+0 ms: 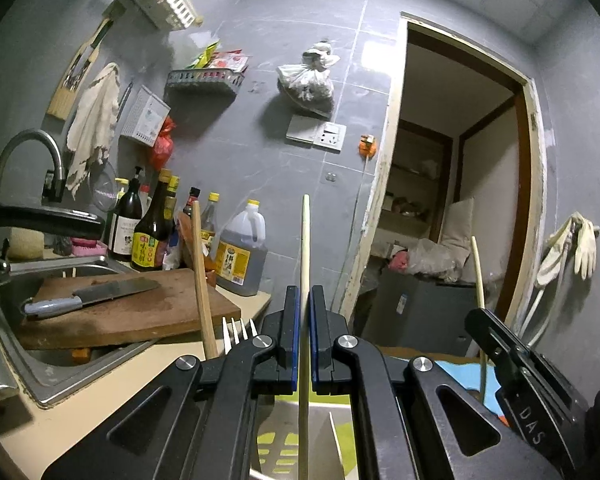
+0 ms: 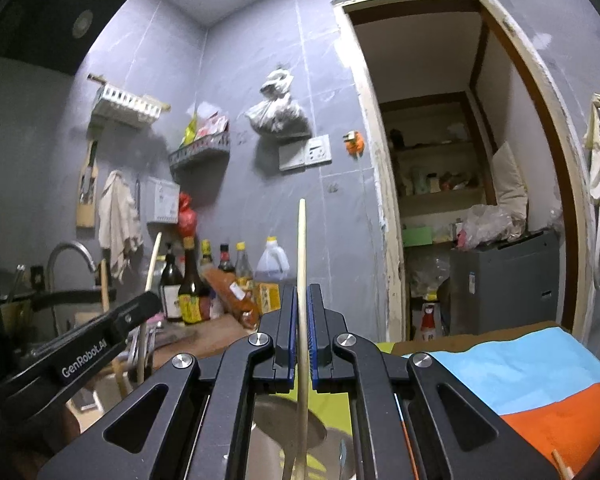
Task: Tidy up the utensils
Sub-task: 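Lower the chopsticks into the basket and open both tools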
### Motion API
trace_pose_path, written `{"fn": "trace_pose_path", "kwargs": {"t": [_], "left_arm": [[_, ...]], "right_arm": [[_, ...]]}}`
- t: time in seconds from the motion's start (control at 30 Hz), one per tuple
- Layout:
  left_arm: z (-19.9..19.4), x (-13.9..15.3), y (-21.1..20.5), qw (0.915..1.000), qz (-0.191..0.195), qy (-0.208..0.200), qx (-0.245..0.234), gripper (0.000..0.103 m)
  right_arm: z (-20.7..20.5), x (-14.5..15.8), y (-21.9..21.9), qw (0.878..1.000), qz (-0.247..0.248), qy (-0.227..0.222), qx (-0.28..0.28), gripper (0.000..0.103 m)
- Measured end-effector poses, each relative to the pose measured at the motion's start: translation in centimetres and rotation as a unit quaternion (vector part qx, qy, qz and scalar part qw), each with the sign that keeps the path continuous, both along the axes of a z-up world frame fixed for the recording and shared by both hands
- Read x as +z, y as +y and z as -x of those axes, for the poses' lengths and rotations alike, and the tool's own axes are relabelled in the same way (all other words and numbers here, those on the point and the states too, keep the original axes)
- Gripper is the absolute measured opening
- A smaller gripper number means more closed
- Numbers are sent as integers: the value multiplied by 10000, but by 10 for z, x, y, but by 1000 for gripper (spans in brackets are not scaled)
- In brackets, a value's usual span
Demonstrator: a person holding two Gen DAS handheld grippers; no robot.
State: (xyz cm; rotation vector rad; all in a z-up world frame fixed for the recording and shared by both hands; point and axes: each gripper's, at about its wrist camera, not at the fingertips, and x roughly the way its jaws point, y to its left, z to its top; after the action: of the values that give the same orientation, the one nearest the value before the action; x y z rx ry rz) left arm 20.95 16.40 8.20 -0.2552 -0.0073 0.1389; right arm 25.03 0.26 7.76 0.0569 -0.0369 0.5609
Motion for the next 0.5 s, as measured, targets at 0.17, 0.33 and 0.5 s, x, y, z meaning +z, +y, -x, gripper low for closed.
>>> {"fn": "trace_pose_path", "kwargs": {"t": [0.17,0.33,0.5], "left_arm": [[0,-4,-6,9998,-61,183,-89,2],[0,-10,-7,9989,-33,426,-206,3],[2,-17,-7,9976,8,643,-273,3]], "right_arm": [[6,-3,-2,9993,366,36,63,4],[8,-5,-6,9984,528,180,131,4],[10,-5,-9,9978,562,299,206,8]]}}
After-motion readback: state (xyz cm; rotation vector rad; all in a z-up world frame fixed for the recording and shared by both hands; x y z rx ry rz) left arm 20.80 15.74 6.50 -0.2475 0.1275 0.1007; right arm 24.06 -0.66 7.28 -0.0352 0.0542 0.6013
